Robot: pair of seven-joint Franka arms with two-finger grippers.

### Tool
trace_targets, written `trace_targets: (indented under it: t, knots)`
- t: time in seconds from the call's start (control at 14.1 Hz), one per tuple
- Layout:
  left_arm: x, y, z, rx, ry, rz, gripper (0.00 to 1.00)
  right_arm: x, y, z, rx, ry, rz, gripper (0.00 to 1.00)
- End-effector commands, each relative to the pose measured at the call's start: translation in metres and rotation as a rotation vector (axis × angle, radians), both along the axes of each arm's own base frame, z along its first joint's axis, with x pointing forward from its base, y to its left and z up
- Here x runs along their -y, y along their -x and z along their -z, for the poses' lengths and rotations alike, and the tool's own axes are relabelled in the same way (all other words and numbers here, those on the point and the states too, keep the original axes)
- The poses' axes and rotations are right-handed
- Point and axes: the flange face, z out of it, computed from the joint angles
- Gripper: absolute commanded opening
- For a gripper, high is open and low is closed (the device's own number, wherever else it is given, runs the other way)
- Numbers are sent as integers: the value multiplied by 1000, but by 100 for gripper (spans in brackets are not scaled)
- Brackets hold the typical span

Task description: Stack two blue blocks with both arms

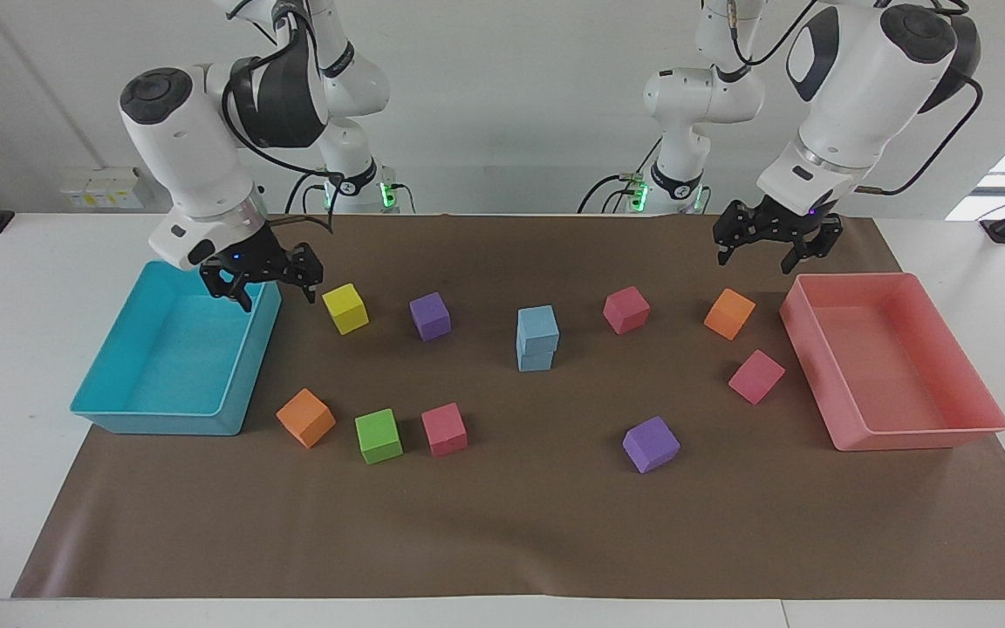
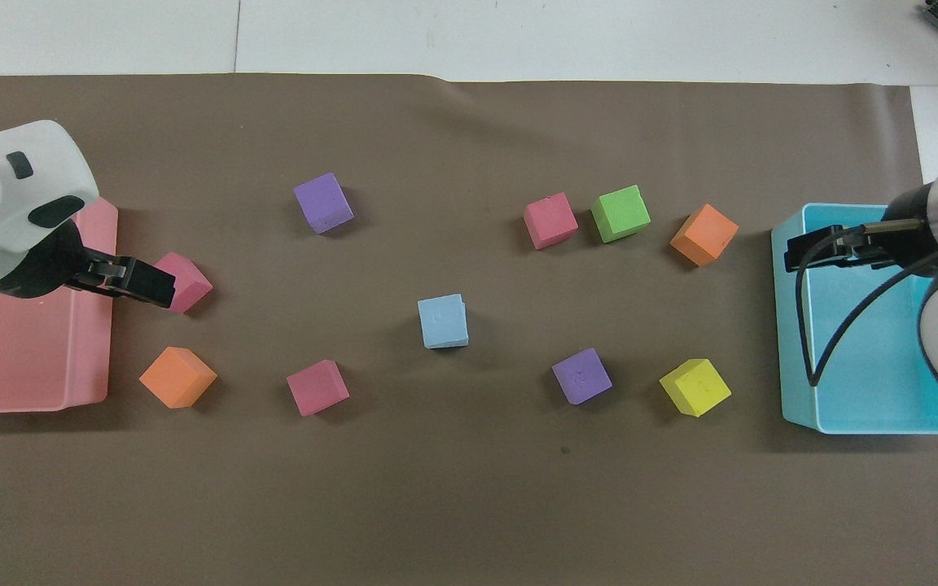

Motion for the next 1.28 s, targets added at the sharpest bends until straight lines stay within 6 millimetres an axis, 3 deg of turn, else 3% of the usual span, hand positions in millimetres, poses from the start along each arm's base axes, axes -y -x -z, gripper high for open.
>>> trace_targets:
  t: [0.0, 0.28, 0.43, 0.57, 0.85, 1.21]
  knots:
    - [-15, -5, -2, 0, -6, -10, 100, 7, 4, -30, -10, 32, 32, 100]
    - [-16, -6, -3, 6, -7, -13, 100, 35, 22, -68, 6, 24, 79, 100]
    - [-20, -12, -4, 43, -2, -20, 100, 54, 33, -73, 19, 14, 109, 100]
    - [-30, -18, -4, 69, -13, -37, 100, 55, 43, -66, 3, 12, 109, 100]
    - [-36, -20, -5, 87, -32, -43, 100, 54, 47, -66, -10, 12, 104, 100]
    - [-44, -20, -5, 90, -33, -57, 100, 40, 53, -61, -22, 81, 60, 100]
